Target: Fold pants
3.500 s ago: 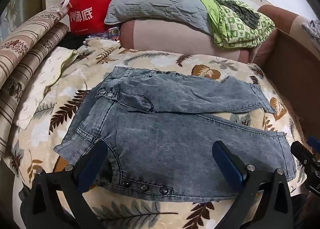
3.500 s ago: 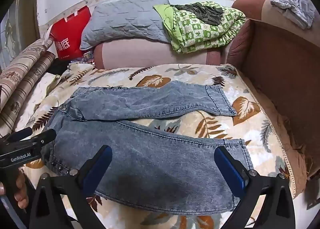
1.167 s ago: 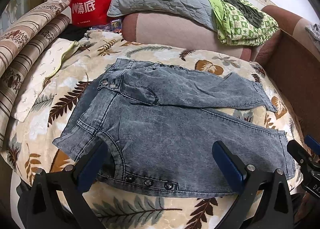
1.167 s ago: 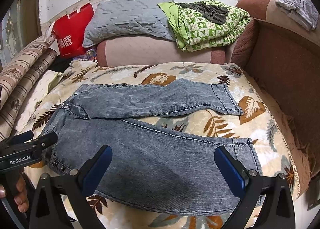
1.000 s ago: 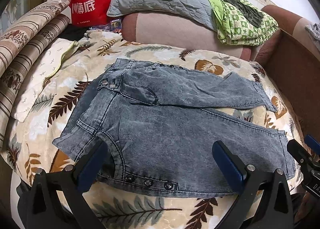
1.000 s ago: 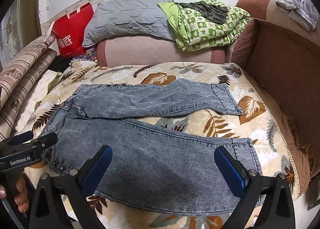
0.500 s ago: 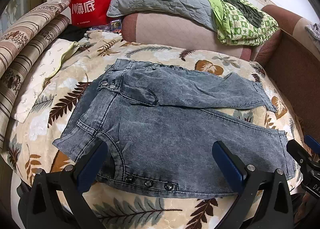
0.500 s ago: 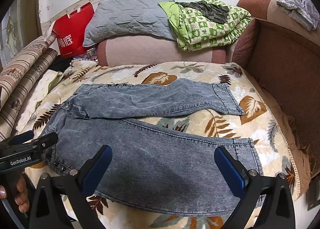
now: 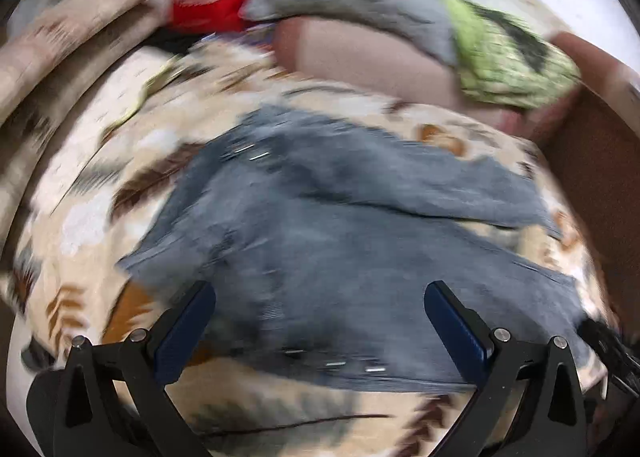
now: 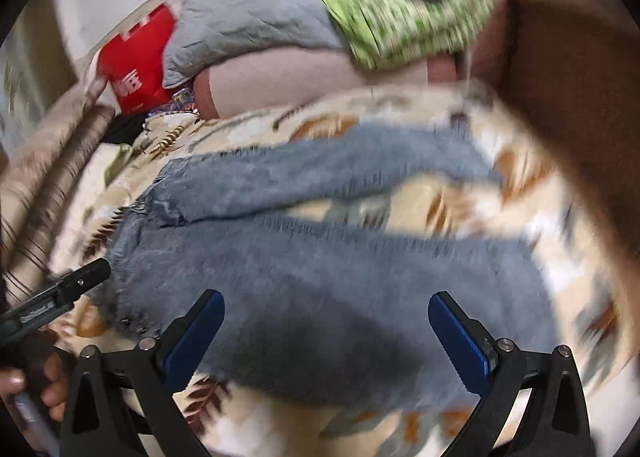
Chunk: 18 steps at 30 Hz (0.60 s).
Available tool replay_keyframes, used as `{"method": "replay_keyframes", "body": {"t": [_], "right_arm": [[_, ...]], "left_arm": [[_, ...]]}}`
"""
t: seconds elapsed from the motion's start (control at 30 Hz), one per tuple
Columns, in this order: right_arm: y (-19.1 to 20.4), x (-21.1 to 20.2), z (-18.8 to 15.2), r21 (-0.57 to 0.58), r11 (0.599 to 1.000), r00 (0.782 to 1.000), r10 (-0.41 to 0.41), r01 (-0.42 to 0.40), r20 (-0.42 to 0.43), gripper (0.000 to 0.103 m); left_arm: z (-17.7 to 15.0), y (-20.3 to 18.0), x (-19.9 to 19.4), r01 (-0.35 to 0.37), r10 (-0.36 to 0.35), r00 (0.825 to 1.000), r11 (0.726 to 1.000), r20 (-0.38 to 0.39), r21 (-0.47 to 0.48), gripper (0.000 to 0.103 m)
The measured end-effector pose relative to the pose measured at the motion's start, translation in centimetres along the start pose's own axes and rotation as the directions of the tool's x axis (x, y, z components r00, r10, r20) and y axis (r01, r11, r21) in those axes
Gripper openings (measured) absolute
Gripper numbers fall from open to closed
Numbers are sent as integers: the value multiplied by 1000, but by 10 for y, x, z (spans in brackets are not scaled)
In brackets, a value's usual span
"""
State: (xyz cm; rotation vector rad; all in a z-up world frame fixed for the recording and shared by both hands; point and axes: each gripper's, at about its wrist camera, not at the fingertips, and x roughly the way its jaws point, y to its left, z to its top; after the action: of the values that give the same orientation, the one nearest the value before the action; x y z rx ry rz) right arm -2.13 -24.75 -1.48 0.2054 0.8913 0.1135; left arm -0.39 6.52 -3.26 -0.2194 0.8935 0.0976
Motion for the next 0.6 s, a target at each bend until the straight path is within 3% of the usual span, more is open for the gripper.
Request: {"method": "replay_keyframes", "body": {"t": [0.07,0.13,0.23,0.4,0.47,0.6], "right_arm": [[-18,14,-20,84,993,994,83,-77,-77,103],[-38,28,-39,175,980,981,122,-95,-154,103],[-78,38,-61,356,924,956,219,-138,-196,103],[-154,25,-81,640,744,952,301,-192,-64,103],[-181,16,-83,716,672,961,275,-188,-6,103],[-220,4,-91,804,564,970,233,-190,66,103]], "left_arm": [[-5,37,16,-55,50,997,993,-52,-100,103],[-9,69,31,-106,84,989,977,-120,-186,103],[-15,95,38,-143,107,983,956,-149,-256,103],[-14,103,55,-134,74,976,944,-204,-301,103],[-11,105,65,-116,37,968,942,-248,-314,103],[-5,103,70,-103,34,972,950,-231,-295,103]]}}
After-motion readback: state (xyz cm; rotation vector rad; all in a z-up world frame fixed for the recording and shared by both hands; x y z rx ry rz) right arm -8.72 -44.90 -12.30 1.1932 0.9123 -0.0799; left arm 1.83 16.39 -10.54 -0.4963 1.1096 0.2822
